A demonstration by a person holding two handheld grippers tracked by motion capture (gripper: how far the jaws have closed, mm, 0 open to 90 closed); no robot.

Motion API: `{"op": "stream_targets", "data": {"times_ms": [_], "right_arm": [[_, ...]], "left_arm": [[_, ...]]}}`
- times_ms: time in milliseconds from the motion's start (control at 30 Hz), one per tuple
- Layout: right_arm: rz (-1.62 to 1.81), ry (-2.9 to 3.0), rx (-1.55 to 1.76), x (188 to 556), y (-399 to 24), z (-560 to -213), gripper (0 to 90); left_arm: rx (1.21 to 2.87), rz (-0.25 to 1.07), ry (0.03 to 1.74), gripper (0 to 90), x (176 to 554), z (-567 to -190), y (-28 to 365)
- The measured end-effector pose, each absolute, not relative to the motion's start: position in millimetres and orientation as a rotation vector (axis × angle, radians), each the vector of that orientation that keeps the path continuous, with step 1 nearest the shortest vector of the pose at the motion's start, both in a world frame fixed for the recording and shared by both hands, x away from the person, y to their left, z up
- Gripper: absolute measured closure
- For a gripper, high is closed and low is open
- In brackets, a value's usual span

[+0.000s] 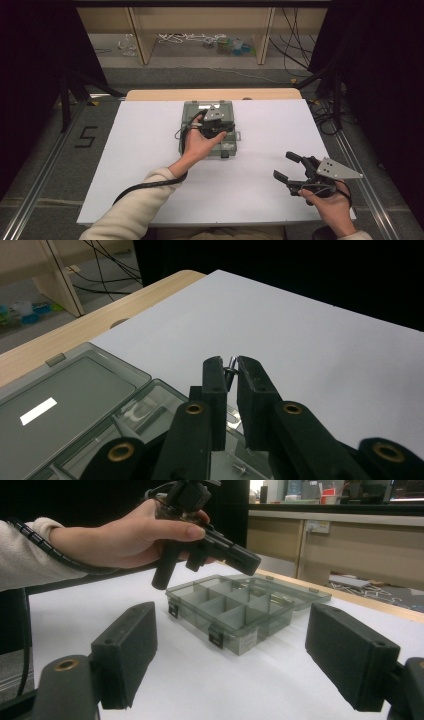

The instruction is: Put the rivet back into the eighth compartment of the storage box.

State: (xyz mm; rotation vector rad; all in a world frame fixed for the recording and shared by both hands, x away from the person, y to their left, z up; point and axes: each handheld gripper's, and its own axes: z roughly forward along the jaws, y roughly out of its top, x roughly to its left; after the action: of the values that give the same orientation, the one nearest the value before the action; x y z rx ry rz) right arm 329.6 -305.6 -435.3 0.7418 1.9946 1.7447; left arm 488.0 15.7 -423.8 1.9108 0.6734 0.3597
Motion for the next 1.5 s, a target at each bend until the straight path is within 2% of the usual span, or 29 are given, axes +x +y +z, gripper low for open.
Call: {"op": "stream_targets", "data": {"times_ms": [133, 367, 567, 867, 1033, 1067, 1133, 1167, 1200, 1333, 1400, 1500], "right_arm": [[1.737, 1.999, 0.75, 329, -306, -435, 21.8], [1.736, 1.986, 0.735, 330, -306, -435, 21.8], [1.747, 1.996, 0.756, 329, -305, -436, 21.8], [1.739, 1.99, 0.765, 329, -307, -435, 21.7], [1.754, 1.962, 0.765, 329, -306, -436, 21.7], [1.755, 1.966, 0.765, 329, -305, -435, 21.7], [1.753, 1.963, 0.768, 329, -306, -435, 21.7], [1.746, 1.975, 0.766, 329, -306, -435, 21.7], [1.747, 1.973, 0.77, 329, -306, -435, 21.6], [1.738, 2.001, 0.775, 329, -307, -434, 21.7], [1.738, 2.009, 0.77, 329, -308, -434, 21.6], [1.739, 2.008, 0.77, 329, -308, -434, 21.6]], "left_arm": [[1.924, 0.368, 0.674, 80.4, 488, -424, 16], [1.89, 0.396, 0.644, 60.8, 485, -421, 23], [1.852, 0.397, 0.622, 47.7, 476, -417, 34], [1.765, 0.393, 0.61, 27.2, 444, -409, 68], [1.703, 0.398, 0.62, 22.2, 424, -407, 94], [1.772, 0.711, 0.457, 21.6, 436, -399, 110], [1.766, 0.7, 0.444, 20.7, 430, -398, 118], [1.669, 0.476, 0.602, 20.0, 416, -406, 110], [1.665, 0.433, 0.589, 19.2, 412, -406, 112], [1.635, 0.427, 0.632, 17.9, 399, -406, 123], [1.672, 0.516, 0.534, 17.8, 401, -404, 131], [1.659, 0.52, 0.539, 17.5, 393, -407, 138]]}}
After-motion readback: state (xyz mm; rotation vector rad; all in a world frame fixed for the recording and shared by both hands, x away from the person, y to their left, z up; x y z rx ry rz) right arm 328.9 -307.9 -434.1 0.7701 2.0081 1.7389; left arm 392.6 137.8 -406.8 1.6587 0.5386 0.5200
